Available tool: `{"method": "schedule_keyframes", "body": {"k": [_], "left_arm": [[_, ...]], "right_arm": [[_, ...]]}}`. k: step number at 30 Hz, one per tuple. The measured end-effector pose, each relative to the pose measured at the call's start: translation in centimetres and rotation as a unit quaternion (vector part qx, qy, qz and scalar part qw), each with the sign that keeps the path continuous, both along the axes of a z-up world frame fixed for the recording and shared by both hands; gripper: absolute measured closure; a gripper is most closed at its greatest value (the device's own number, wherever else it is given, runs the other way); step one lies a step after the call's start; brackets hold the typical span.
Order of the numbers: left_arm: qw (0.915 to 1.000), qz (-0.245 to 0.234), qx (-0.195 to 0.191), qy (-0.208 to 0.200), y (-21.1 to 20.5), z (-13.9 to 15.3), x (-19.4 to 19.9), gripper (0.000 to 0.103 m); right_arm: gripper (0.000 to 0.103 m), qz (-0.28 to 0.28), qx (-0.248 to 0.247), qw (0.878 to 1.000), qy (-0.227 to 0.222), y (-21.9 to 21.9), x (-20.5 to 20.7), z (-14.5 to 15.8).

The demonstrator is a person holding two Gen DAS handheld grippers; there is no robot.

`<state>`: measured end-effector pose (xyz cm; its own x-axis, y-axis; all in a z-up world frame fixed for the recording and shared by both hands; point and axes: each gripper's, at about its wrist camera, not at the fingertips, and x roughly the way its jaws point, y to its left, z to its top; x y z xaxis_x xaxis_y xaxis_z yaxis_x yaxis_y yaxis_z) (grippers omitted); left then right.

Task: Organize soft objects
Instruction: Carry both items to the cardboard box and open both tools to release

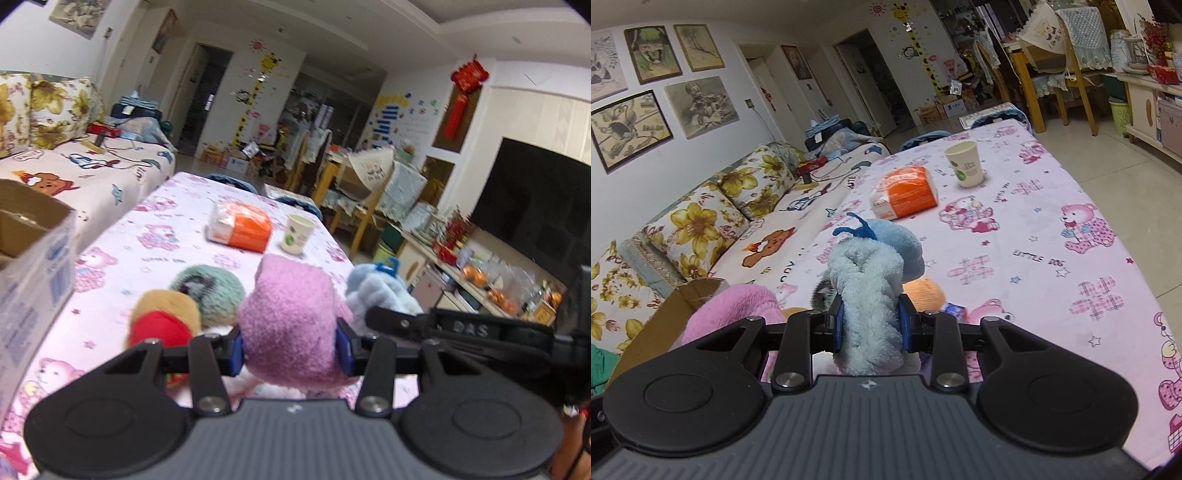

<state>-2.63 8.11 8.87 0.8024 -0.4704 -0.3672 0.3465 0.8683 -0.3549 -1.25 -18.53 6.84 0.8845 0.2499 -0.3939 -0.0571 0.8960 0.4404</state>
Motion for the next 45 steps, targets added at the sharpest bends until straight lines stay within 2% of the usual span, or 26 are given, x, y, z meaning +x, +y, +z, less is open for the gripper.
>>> {"method": "schedule_keyframes", "body": {"k": [11,15,19,23,29,34,40,45], "left_arm": [[0.9961,0.086,-0.004,-0.021,3.8,1.5,0.5,0.057],[0.9912,0.129,-0.011,-0.028,5.3,1.9,0.4,0.057],[0.9825,0.182,-0.017,-0.035,7.3,2.2,0.6,0.056],[0.9702,0.238,-0.021,-0.037,9.1,2.5,0.6,0.056],[0.9478,0.317,-0.004,-0.037,11.3,2.8,1.2,0.056],[0.9250,0.379,-0.019,-0.017,14.3,2.5,1.6,0.056],[0.8938,0.448,-0.022,0.003,17.1,2.1,1.4,0.056],[0.8805,0.473,-0.031,0.016,18.7,1.7,1.3,0.056]], "right_arm": [[0.068,0.046,-0.004,0.999,-0.008,2.8,0.7,0.7],[0.068,0.075,-0.003,0.997,-0.004,4.2,1.4,1.0],[0.068,0.102,-0.004,0.995,0.000,6.1,2.3,1.2],[0.068,0.129,0.012,0.992,0.007,7.9,3.9,1.4],[0.068,0.172,0.025,0.985,0.004,10.2,5.7,1.9],[0.068,0.208,0.018,0.978,0.000,12.4,6.7,2.3],[0.067,0.241,0.024,0.970,0.005,13.8,7.3,1.9],[0.067,0.257,0.033,0.965,0.023,14.8,7.6,0.8]]}}
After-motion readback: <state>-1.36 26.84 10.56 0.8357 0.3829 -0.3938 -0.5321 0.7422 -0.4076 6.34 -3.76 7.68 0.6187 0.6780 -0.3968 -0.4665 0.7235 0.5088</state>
